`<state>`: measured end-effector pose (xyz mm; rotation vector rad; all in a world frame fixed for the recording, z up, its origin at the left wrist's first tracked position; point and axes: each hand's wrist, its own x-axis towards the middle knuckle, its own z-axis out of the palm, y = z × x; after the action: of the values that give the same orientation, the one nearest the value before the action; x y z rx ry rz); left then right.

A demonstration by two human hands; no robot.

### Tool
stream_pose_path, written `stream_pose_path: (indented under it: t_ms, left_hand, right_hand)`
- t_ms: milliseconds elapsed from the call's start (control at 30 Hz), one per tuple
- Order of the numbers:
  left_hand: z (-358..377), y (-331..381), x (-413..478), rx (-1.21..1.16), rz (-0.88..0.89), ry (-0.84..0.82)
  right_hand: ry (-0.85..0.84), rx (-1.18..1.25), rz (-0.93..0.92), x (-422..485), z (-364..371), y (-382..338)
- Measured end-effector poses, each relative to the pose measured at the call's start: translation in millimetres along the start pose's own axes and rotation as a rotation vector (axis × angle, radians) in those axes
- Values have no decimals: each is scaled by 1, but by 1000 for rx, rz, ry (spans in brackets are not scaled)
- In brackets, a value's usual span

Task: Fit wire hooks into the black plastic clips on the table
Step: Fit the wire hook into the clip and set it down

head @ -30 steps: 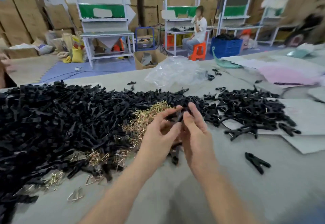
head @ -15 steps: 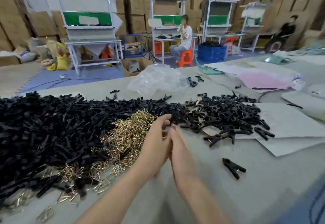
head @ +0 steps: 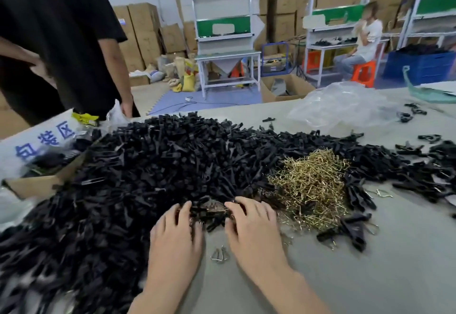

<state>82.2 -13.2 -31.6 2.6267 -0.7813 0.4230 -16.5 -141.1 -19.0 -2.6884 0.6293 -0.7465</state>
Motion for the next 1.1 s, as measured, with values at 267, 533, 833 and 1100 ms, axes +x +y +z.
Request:
stream_pose_path:
  t_ms: [267,533,833,1100]
  left_hand:
    - [10,-7,26,109,170,87]
    - [9,1,17,-67,219,96]
    - [-3,12,18,-602,75,51]
    - [-20,22,6,-935,9,46]
  right_hand:
    - [-45,-99,-40,7,12,7]
    - [30,-3,-89,8,17,15]
    - [-103,388,-52,10,3,21]
    - [-144,1013,194,15,-22,22]
